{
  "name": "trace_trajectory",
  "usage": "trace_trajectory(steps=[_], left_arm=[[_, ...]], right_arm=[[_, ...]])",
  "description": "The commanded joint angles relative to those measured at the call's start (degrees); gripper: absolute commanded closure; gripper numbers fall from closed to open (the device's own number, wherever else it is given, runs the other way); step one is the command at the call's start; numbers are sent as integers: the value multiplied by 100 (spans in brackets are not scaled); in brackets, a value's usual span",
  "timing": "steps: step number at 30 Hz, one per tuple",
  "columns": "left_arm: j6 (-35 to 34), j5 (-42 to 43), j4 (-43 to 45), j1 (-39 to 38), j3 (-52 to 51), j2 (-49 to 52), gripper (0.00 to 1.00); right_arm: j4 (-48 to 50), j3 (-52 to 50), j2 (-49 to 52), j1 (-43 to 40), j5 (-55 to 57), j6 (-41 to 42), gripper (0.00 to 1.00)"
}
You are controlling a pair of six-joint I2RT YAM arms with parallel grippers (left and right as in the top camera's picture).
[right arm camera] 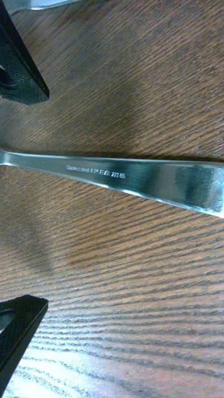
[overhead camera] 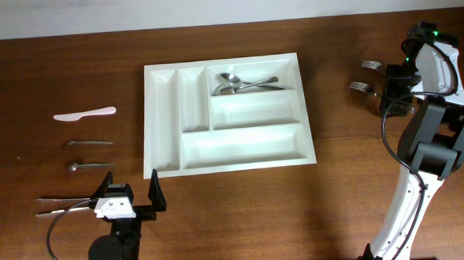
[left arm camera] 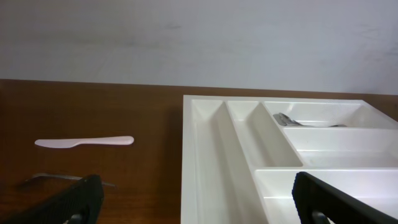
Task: Pack container
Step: 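Lower the right gripper and close it on a fork handle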
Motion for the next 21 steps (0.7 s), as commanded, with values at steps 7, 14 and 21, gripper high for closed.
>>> trace_trajectory(steps=[7,14,21], left_arm=[[92,-4,-2,4,-37,-50,1],[90,-4,0,4,-37,-50,1],[92,-4,0,4,-37,-50,1]], right_arm=[[-35,66,94,-44,153,28,1],[-136,66,94,-44,234,-44,1],[-181,66,94,-44,380,-120,1]])
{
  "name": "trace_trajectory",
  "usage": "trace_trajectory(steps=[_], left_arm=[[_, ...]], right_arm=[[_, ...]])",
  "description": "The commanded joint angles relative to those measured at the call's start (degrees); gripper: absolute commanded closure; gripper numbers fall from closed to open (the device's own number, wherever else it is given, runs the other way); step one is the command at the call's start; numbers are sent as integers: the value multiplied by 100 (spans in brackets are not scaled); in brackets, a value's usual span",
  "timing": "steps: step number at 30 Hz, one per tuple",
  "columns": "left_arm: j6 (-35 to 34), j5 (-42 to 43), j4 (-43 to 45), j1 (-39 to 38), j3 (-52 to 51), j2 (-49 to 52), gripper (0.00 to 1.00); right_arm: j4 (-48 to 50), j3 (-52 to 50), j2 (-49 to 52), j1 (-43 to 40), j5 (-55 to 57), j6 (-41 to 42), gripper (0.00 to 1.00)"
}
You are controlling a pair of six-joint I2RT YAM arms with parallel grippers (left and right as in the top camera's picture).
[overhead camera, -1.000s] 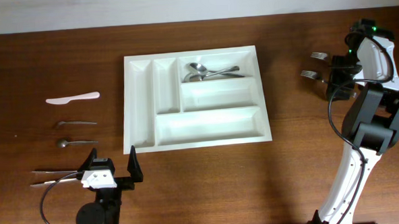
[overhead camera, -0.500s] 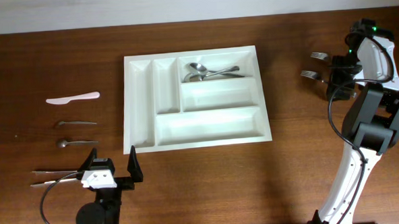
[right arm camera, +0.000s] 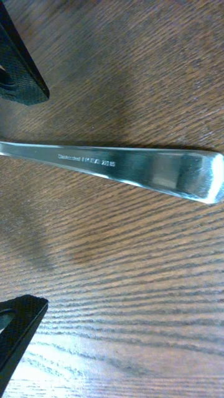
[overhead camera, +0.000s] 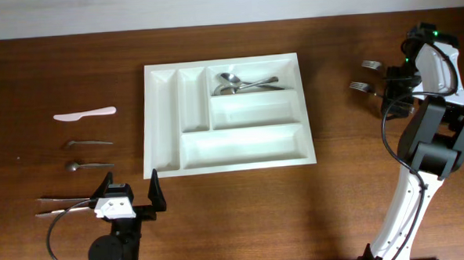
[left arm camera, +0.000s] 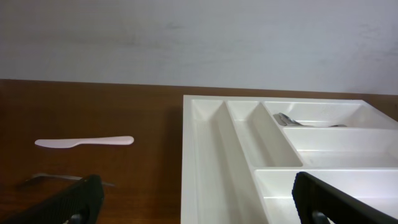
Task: Pack container
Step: 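Lower the right gripper and close it on a fork handle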
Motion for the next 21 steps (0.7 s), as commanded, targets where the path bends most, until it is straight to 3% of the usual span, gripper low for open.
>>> trace_trajectory(steps=[1,21], left_arm=[[92,-4,-4,4,-37,-50,1],[92,-4,-4,4,-37,-50,1]], right_arm=[[-33,66,103,-44,208,-33,1],[-164,66,275,-44,96,-122,1]])
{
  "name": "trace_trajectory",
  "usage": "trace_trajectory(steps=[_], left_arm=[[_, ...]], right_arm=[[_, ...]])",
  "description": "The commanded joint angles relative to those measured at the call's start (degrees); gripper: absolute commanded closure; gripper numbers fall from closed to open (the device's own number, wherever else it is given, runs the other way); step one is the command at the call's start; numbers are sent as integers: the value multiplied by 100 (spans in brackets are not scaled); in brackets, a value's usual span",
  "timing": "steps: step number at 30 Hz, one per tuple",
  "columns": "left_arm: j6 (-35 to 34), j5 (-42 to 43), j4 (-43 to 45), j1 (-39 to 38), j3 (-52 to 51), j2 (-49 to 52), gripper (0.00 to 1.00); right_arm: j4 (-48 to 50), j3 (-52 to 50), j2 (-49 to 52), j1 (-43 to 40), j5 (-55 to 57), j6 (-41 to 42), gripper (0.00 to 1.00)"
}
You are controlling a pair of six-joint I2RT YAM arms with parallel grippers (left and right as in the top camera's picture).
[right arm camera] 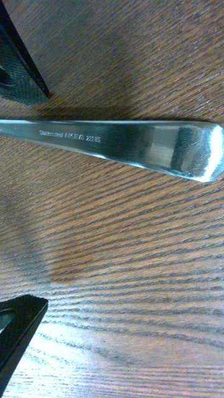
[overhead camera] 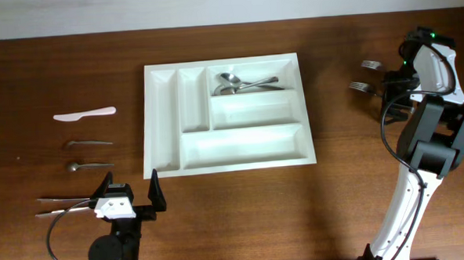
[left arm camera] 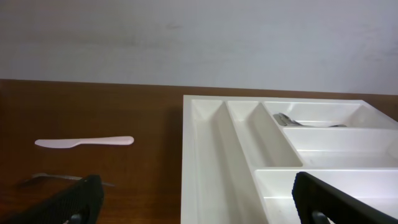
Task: Pack container
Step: 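Lower the right gripper and close it on a fork handle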
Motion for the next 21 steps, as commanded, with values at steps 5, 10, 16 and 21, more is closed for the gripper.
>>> trace_trajectory(steps=[5,10,16,21], left_arm=[[90,-4,-2,4,-37,-50,1],[90,-4,-2,4,-37,-50,1],[92,-2,-2,4,-37,-50,1],[92,-4,-2,4,-37,-50,1]], right_arm=[[-20,66,138,-44,50,-15,10],[0,66,138,-44,50,-13,42],[0,66,138,-44,50,-15,69],[0,66,138,-44,50,-13,82]])
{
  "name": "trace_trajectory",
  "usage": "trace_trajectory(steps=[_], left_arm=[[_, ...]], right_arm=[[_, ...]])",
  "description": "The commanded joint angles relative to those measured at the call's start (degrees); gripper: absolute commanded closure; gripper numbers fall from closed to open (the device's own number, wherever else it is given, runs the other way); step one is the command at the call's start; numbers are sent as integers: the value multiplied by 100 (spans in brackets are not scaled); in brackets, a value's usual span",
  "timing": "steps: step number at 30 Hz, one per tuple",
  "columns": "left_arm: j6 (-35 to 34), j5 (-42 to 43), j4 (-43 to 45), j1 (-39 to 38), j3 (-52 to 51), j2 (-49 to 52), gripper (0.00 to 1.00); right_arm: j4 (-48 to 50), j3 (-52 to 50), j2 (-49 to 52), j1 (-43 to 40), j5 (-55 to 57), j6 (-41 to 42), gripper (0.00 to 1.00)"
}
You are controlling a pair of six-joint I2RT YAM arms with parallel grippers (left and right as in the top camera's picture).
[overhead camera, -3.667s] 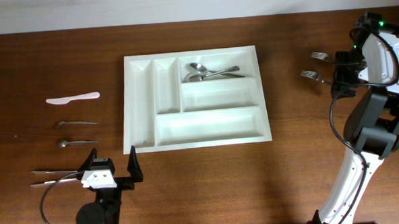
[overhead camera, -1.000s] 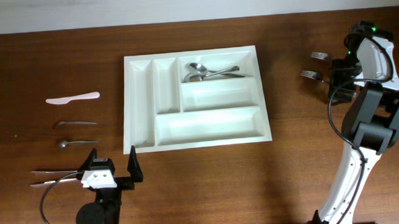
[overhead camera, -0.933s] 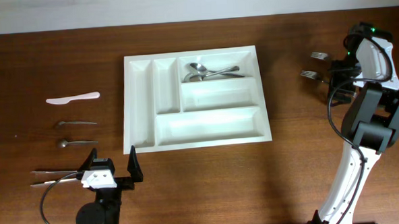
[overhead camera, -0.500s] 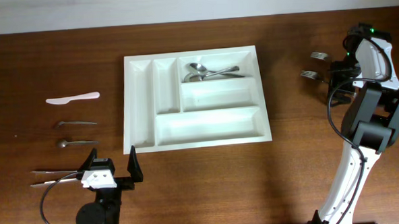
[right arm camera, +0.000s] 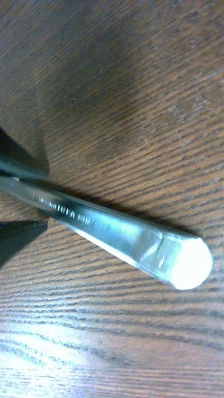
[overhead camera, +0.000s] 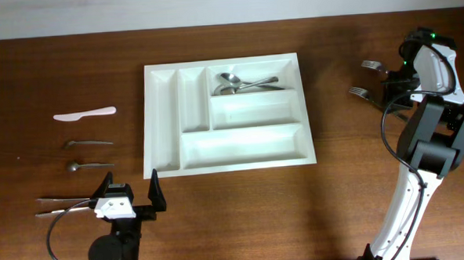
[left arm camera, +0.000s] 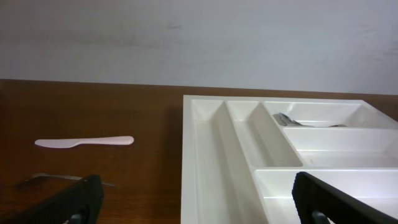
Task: Pack container
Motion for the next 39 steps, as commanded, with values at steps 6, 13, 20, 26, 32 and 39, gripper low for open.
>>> trace_trajectory(steps=[6,13,20,26,32,39], left_arm=[[90,-2,-4,4,-37,-50,1],[90,-2,-4,4,-37,-50,1],[92,-2,-4,4,-37,-50,1],[92,-2,-4,4,-37,-50,1],[90,-2,-4,4,-37,-50,1],[92,-2,-4,4,-37,-50,1]], right_arm=[[-4,66,127,-33,42,26,92],[227,103,125,-33,-219,-422,96],[275,439,125,-28,-236,-861,96],[227,1191,122,-22,-433,-1550,96],[-146,1884,114,-22,-518,-1628,96],[-192,1849,116,-26,-531,-1628,64]])
